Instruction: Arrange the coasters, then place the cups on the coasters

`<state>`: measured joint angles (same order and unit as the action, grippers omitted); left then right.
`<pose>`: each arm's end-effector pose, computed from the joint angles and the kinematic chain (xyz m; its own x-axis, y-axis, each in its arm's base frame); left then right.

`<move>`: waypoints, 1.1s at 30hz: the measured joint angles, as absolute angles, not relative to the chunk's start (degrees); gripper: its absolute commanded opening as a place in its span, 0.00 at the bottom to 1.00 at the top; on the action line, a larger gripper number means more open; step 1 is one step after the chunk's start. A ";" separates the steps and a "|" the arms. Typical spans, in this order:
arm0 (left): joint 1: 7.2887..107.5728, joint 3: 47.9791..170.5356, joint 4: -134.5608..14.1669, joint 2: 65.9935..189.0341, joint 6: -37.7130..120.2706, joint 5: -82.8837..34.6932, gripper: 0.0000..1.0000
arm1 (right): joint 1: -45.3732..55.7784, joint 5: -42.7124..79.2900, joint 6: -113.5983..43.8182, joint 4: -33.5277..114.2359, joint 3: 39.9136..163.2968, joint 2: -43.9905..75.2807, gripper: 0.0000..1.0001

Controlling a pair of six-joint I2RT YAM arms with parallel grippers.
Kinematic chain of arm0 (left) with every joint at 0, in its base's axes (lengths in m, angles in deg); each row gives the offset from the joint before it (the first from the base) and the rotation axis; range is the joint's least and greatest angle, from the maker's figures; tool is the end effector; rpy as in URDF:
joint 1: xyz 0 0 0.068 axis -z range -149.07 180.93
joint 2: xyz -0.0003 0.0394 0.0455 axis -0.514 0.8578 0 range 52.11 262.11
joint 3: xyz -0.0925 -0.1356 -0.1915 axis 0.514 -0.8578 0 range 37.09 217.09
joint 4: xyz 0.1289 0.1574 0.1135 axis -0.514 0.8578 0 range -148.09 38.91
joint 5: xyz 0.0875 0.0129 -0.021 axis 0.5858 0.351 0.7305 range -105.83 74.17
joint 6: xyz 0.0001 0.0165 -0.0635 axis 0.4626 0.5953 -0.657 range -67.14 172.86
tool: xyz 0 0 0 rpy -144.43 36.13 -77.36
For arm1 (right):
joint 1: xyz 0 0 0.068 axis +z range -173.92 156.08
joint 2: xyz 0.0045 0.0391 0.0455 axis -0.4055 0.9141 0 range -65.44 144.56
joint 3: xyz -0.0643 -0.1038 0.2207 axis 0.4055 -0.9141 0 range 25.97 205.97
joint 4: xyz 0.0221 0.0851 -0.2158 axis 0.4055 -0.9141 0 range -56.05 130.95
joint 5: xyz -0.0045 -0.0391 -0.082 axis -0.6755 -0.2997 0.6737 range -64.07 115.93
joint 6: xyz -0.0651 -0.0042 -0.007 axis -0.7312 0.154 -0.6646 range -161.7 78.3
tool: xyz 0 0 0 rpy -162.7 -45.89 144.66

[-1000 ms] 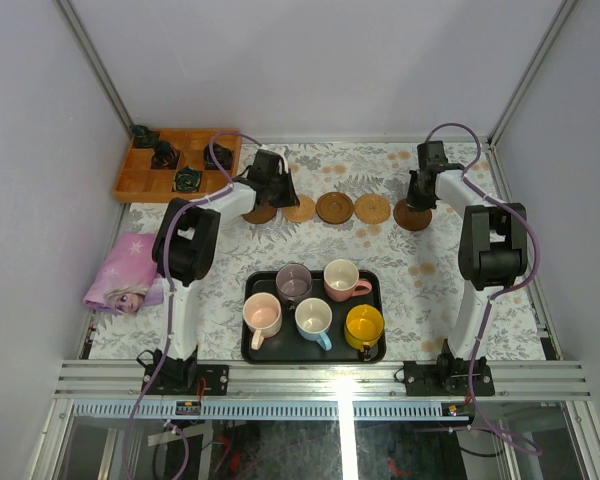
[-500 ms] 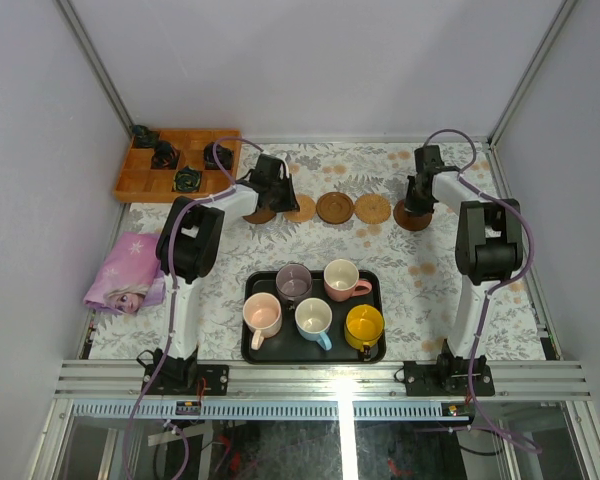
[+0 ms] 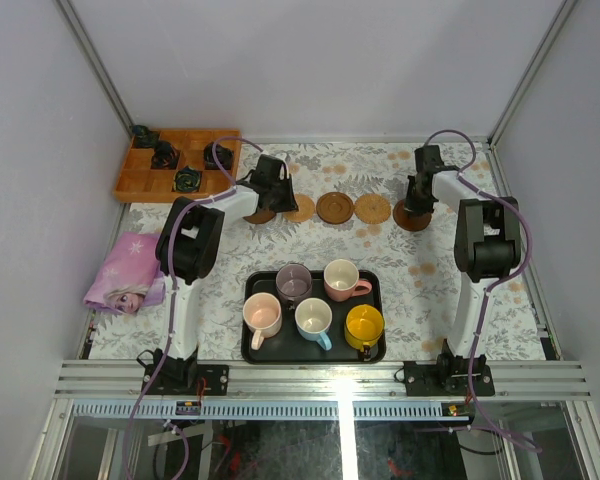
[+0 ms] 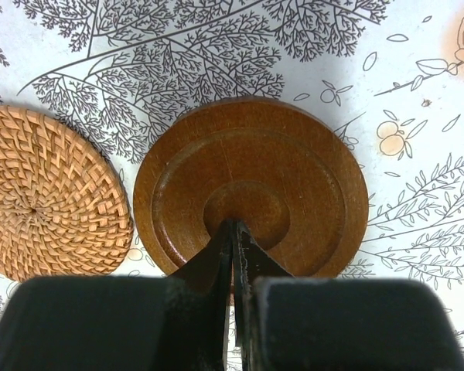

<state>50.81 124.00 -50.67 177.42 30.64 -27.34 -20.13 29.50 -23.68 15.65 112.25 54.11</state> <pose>0.4218 -0.1634 0.1360 -0.7998 -0.1048 -0.5911 0.1745 0.9015 -0.3960 0.4166 0.0244 0.1500 -0.8200 0.2551 -0.5124 0.2315 0.9665 0.1108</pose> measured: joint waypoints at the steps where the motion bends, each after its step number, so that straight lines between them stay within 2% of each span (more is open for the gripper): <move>1: 50.81 123.96 -50.67 177.38 30.66 -27.12 0.03 | -20.20 29.48 -23.68 15.67 112.32 54.22 0.00; 33: 50.81 123.96 -50.37 177.18 30.82 -25.37 0.03 | -21.51 29.48 -24.73 16.04 119.53 59.23 0.00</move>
<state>50.81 123.96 -50.37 177.18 30.82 -25.37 -21.51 29.48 -24.73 16.04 119.53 59.23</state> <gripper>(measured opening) 0.033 0.009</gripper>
